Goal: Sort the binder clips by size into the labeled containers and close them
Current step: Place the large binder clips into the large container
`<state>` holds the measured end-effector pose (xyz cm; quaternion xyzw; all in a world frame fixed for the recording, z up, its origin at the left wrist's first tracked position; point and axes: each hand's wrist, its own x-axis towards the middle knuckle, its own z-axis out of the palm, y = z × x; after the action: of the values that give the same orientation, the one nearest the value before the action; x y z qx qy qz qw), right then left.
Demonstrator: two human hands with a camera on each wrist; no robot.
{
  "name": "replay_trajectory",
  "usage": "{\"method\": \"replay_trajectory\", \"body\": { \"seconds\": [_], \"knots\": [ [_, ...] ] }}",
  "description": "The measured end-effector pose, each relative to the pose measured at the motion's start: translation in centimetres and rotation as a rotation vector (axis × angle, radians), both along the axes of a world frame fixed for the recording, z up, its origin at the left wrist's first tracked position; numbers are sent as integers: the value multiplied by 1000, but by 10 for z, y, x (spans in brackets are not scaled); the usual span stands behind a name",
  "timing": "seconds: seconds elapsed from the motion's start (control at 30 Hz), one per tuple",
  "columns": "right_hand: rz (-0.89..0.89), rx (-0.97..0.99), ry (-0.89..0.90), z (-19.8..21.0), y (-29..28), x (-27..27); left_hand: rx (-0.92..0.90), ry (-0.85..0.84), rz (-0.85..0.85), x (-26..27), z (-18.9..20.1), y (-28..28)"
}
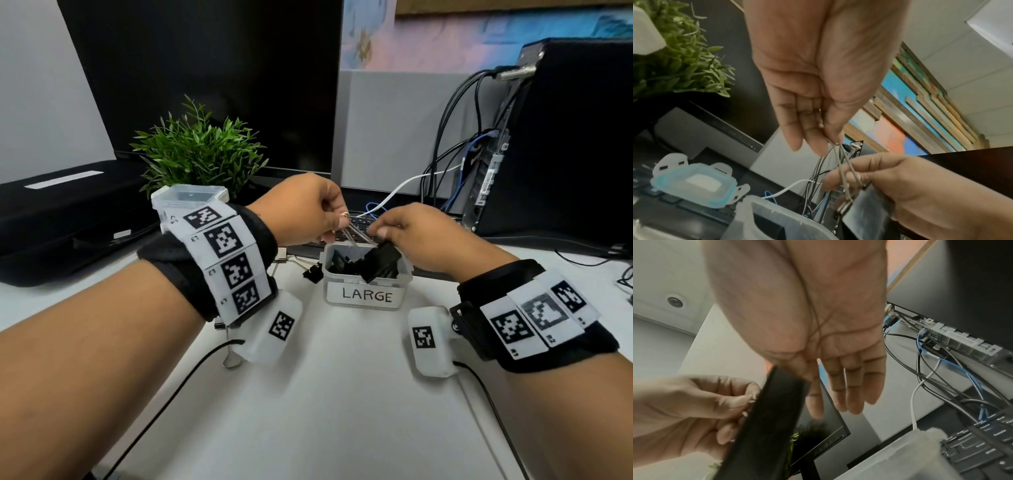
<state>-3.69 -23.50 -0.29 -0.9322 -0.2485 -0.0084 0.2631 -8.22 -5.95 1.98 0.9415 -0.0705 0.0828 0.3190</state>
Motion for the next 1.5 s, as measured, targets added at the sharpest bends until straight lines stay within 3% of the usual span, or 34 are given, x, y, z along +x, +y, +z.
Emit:
{"method": "replay_trajectory", "body": {
  "seconds": [0.13, 0.3, 0.57, 0.8, 1.07, 1.5],
  "knots": [
    [-74, 179, -11, 0, -2, 3, -180, 15, 168, 16, -17, -8],
    [-65, -51, -10, -7, -3, 2, -352, 151, 277, 30, -35, -25],
    [18, -298, 1, -9, -8, 4, 86, 59, 289, 43, -51, -25],
    [47, -417, 22, -11, -7, 5, 328, 179, 217, 33, -52, -25],
    [-4, -399, 7, -12, -6, 6, 300, 240, 169, 30, -55, -26],
    [-14, -399, 92, -6, 0, 6, 355, 183, 102, 30, -56, -22]
  ]
}}
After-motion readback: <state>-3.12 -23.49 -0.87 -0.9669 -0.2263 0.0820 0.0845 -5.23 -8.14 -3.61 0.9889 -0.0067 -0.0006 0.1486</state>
